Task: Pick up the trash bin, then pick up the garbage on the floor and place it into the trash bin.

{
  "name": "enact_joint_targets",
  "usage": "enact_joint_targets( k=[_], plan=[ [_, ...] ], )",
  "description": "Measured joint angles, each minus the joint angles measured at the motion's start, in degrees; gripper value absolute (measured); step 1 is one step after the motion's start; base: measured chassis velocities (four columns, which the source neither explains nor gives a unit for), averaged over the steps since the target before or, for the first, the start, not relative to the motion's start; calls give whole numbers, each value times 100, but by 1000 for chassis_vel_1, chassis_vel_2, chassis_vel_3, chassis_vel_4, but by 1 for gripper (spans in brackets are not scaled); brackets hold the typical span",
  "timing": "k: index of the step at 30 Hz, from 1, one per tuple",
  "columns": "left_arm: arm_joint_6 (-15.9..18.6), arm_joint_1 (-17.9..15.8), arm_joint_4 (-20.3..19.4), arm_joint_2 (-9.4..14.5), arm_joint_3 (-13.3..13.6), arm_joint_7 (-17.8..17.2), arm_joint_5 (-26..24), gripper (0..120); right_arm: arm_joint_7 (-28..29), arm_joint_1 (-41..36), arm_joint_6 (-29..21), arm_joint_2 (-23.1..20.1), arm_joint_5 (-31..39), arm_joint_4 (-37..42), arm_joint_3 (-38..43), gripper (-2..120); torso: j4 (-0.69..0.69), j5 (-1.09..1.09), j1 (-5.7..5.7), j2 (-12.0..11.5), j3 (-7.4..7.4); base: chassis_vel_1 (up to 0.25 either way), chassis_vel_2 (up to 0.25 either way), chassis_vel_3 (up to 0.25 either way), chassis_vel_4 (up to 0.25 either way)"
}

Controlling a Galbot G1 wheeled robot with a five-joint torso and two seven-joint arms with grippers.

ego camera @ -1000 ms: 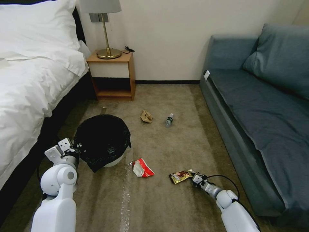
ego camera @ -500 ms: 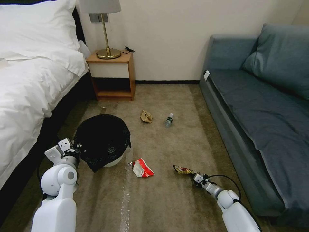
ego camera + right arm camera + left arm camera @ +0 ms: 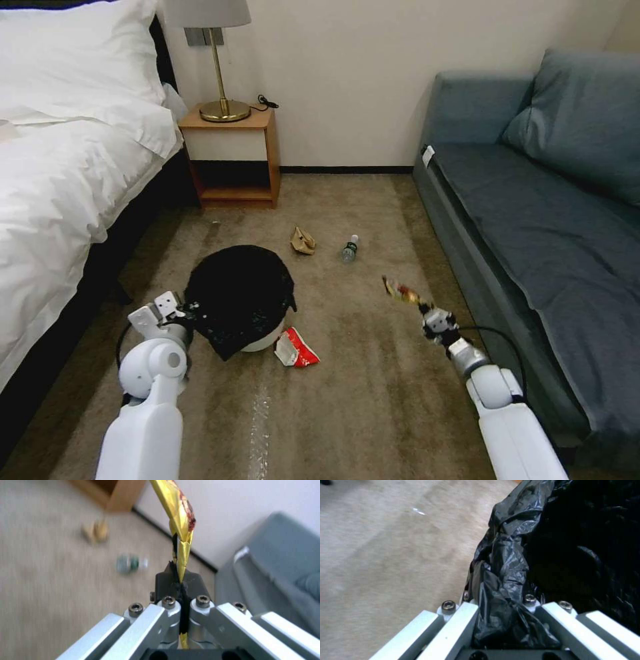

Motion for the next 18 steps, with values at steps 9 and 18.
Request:
enact_joint_targets(
  k=[9, 18],
  plan=[
    [-5, -145, 37, -55, 460, 14, -39, 3, 439, -194, -227, -6, 874, 1112, -629, 0, 0, 1, 0, 0, 0, 0, 0, 0, 0],
    [45, -240, 182, -90, 788, 91, -34, 3, 556, -180, -438, 56, 1610, 1795, -1386, 0, 1, 1, 0, 0, 0, 0, 0, 0, 0]
  ],
)
